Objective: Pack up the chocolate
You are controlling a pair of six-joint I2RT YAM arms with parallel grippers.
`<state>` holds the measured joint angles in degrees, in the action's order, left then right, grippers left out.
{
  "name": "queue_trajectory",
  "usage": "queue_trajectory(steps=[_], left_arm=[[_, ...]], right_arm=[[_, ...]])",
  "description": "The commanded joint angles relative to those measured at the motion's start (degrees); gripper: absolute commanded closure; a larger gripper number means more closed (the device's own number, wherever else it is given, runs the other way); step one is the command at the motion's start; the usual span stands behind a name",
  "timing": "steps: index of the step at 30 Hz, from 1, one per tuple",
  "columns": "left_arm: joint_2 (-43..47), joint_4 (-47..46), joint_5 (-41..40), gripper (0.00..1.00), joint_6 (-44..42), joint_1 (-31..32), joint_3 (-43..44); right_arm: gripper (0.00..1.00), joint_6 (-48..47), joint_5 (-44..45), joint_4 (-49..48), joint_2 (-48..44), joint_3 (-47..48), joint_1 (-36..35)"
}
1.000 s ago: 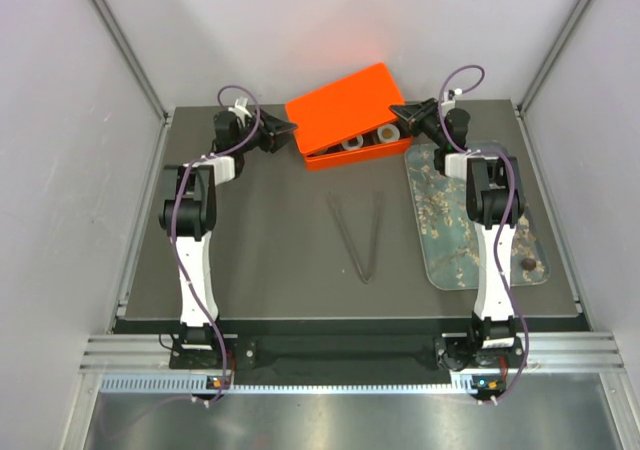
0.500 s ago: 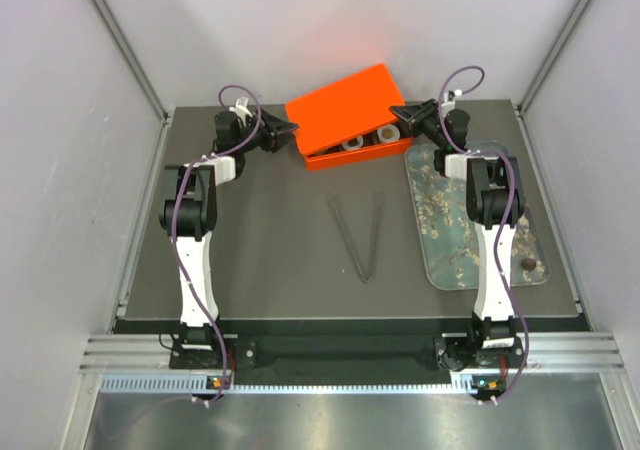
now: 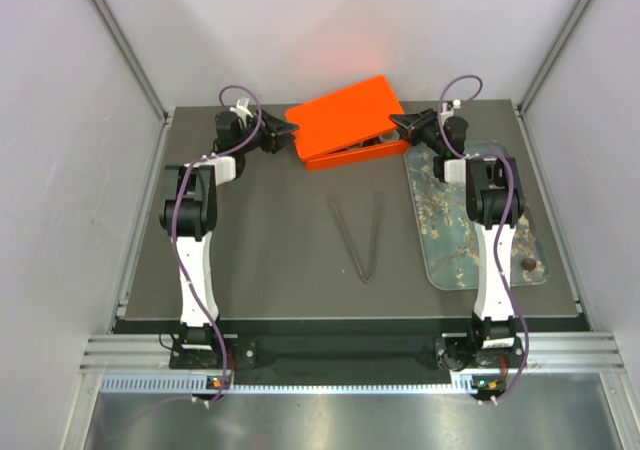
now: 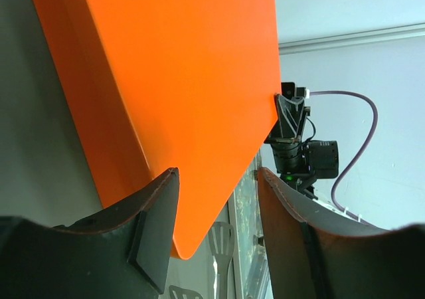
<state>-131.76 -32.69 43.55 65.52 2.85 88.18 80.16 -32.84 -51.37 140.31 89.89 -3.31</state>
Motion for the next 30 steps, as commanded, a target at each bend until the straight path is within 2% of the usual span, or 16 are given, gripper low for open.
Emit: queue_trajectory(steps=[1,15,24,30], left_arm=[[1.60,-0.89,-0.57,0.45,-2.15,-0.04,0.06],[-0.95,-2.29,-0.48,0.48,-0.83,0.57,2.26],[2.91,0.16,-1.97,0.48,-3.29,0.49,0.86],[6.25,11.14,-7.42,0.64,-12.05,0.49,1.99]], right_arm=[[1.00,-0.97,1.11,-5.58,-2.76,1.87,0.50],[1.00,-0.53,1.90,-7.51,-1.44,1.34,0.85],[1.00,-0.53,2.08,-7.77,-1.53,0.38,1.20],[1.00,-0.62,2.17,-8.22,-1.27,-0.41,1.55]])
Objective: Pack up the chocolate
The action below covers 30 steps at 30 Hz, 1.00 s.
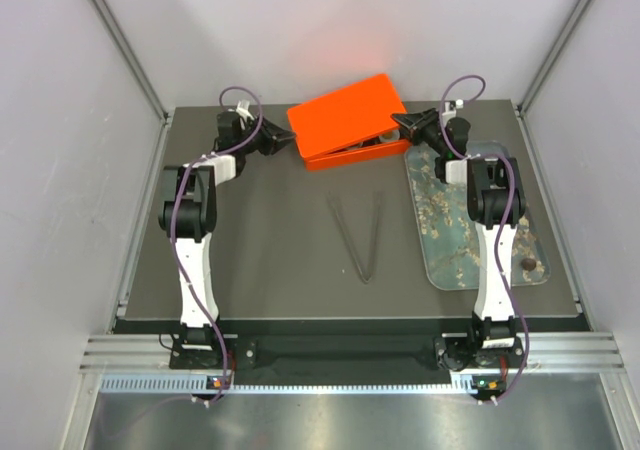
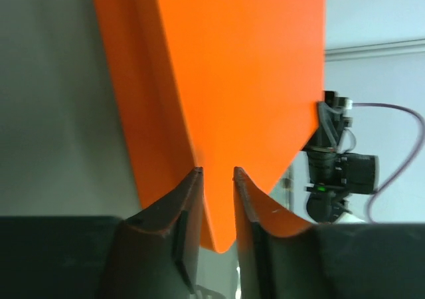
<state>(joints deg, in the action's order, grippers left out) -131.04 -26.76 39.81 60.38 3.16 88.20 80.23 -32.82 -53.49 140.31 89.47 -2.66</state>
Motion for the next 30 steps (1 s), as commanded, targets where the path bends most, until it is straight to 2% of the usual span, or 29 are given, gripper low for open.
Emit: queue_trajectory(steps=[1,5,8,16,30], left_arm=[[5.80,9.32,-5.17,0.72,-8.16,0.18,2.32],[5.27,11.65,-7.82,0.90,-10.37,0.27,3.55],[3.08,10.77,-6.77,0.96,-9.58,0.62,4.69],[-0.61,4.45,-3.08,0.95,-4.84,2.03,6.45],[-2.11,5.49,-2.99,0.94,-5.10,2.73,7.77]], right_arm=[[1.00,-0.68,2.14,-6.09,-1.18,0.09,0.98],[0.99,-0.51,2.06,-6.36,-0.83,0.35,0.99],[0.98,-0.60,2.23,-6.45,-0.65,0.35,0.99],[0.94,-1.30,2.23,-6.01,-0.91,-0.08,1.25],[0.87,-1.83,2.32,-6.44,-1.44,-1.67,1.69]])
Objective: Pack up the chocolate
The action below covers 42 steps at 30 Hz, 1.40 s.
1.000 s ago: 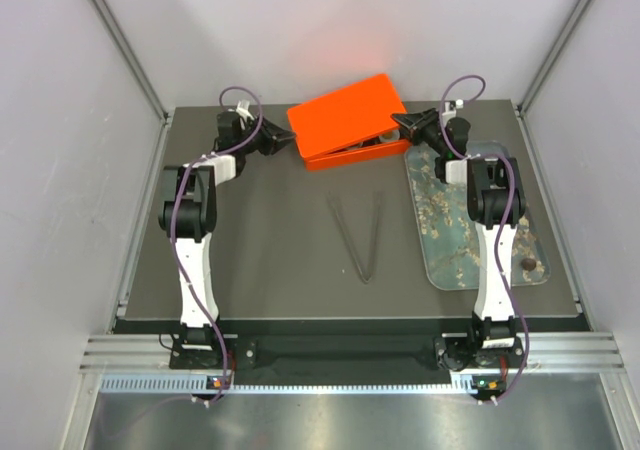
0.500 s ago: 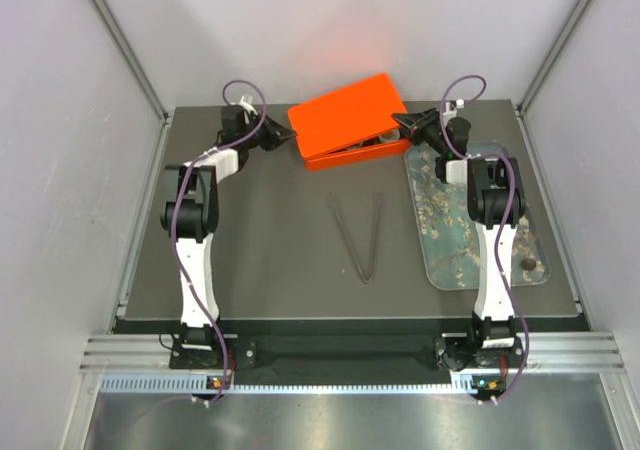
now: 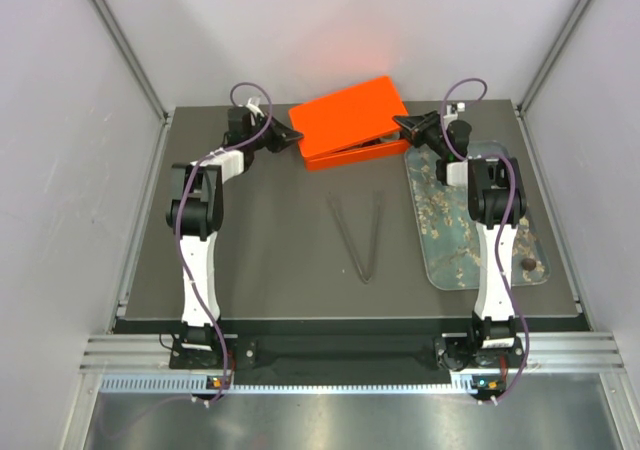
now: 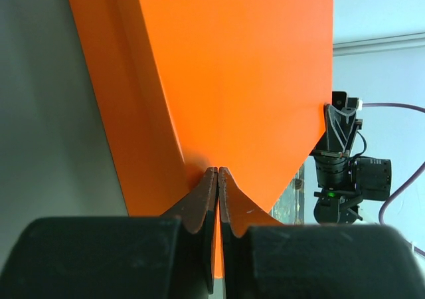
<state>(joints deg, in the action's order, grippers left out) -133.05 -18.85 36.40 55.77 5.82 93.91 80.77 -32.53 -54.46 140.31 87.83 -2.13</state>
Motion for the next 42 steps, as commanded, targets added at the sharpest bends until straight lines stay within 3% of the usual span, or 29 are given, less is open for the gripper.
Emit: queue_trajectory(steps=[1,5,10,31,42], left_arm=[[-0.10,-2.42,0.51,0.94,-0.48,0.06,2.07],[-0.71,-2.51,0.51,0.94,-0.40,0.06,2.42],[-1.68,-3.21,0.86,0.94,0.22,0.15,2.60],[-2.12,-3.12,1.13,0.94,0.31,0.33,2.24],[-0.98,-4.52,1.21,0.94,0.83,0.42,-0.13]], right_arm=[[0.86,-2.46,2.12,-5.57,-1.62,-0.20,1.16],[0.66,-4.13,2.39,-3.74,-2.58,-0.64,1.51],[0.57,-6.15,2.39,-1.18,-3.82,-0.56,1.69],[0.52,-13.71,1.68,6.90,-12.34,-6.80,6.35],[0.44,-28.56,6.08,27.46,-16.74,-2.76,6.00]])
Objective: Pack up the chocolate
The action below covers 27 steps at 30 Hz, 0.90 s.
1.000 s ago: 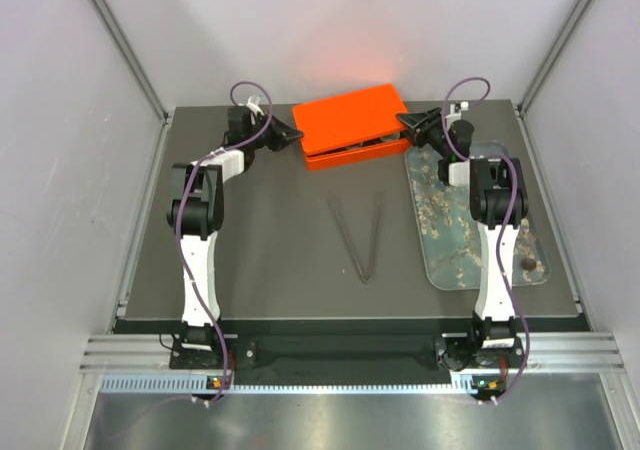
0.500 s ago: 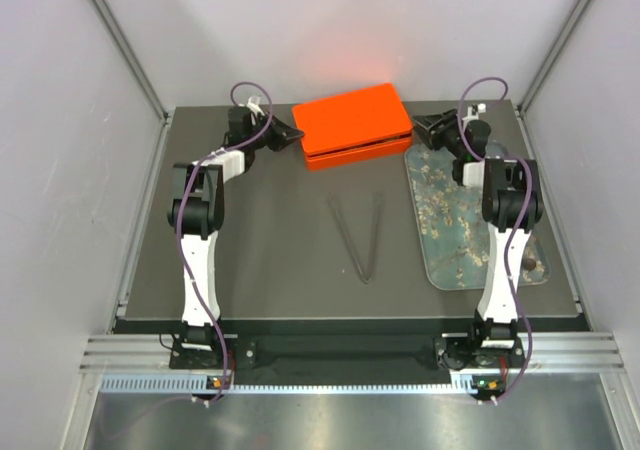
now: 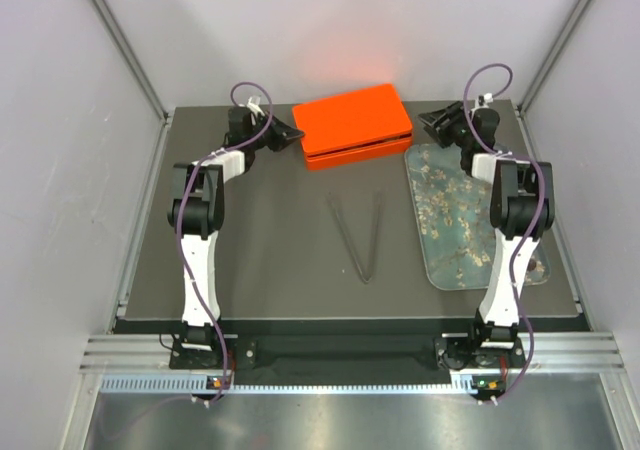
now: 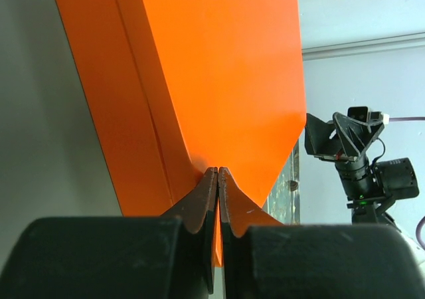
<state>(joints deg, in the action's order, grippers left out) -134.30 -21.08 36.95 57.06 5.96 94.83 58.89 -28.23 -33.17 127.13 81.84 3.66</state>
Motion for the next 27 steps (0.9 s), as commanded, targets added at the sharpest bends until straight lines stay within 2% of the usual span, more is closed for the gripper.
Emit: queue_trajectory(steps=[1,7,11,14,18,24,27], left_arm=[[0.44,-2.47,1.02,0.94,-0.28,0.46,-1.13],[3.34,-3.71,2.42,0.94,0.07,0.99,-3.85],[5.36,-1.17,1.90,0.94,-2.11,0.90,-4.30],[6.07,0.78,1.02,0.89,-3.27,0.81,-3.51],[6.15,3.32,0.76,0.74,-4.15,0.72,-1.84],[6.51,6.48,-0.91,0.63,-6.86,0.72,-0.53],[5.81,8.86,-1.88,0.61,-7.66,0.72,0.79]], right_arm=[[0.43,-7.30,1.69,6.79,-3.30,3.76,0.03],[0.41,-10.99,1.42,10.40,-2.50,7.18,-0.93],[0.41,-14.42,-0.42,12.60,-0.40,11.14,-1.20],[0.41,-15.03,-3.05,13.47,1.79,14.56,-1.29],[0.41,-17.76,-4.38,17.34,4.35,18.79,-1.90],[0.39,-20.66,-4.20,20.33,6.20,20.02,-2.43],[0.38,-21.89,-4.55,21.30,7.16,20.46,-2.78]])
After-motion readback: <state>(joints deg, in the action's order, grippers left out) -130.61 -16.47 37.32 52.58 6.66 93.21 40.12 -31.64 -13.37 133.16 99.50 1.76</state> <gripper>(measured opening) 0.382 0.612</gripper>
